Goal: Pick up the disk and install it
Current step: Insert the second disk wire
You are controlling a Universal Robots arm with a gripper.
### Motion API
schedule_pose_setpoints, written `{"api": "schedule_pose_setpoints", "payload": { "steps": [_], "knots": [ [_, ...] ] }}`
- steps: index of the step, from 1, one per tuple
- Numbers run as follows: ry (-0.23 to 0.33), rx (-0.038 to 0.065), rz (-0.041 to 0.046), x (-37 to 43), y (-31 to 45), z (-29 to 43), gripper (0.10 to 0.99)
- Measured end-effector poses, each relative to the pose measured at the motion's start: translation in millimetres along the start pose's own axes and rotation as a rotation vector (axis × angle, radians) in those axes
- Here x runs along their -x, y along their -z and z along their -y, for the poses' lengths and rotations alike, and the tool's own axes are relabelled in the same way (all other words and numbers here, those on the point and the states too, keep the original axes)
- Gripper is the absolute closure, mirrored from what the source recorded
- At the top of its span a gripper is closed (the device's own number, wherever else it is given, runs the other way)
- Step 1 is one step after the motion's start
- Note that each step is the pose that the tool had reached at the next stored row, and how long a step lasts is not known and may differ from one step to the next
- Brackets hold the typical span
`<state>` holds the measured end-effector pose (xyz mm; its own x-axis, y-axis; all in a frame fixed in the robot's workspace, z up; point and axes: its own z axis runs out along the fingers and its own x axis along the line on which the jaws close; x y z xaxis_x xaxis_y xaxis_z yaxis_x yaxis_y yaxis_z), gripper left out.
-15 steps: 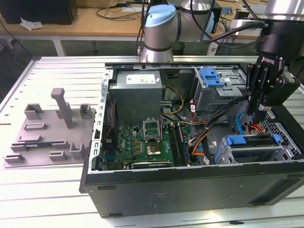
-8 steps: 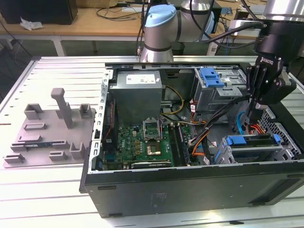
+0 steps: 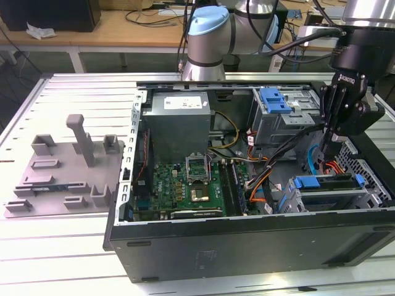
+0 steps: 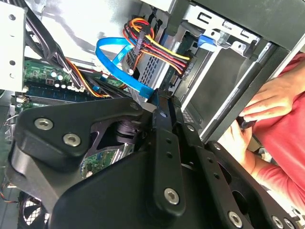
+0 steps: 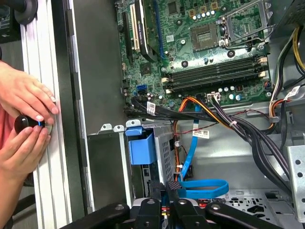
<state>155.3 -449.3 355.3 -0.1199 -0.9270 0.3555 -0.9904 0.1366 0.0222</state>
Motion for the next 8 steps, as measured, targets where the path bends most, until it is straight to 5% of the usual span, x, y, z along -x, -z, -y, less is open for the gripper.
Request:
{"api": "schedule_pose_setpoints", "payload": {
  "steps": [3,8],
  "knots": [
    [0.0,0.0,0.0054,-1.9,-0.7,0.2,0.925],
    [0.0,-0.002,0.0379,-6.9,-2.6,0.9,0.925]
  ]
}}
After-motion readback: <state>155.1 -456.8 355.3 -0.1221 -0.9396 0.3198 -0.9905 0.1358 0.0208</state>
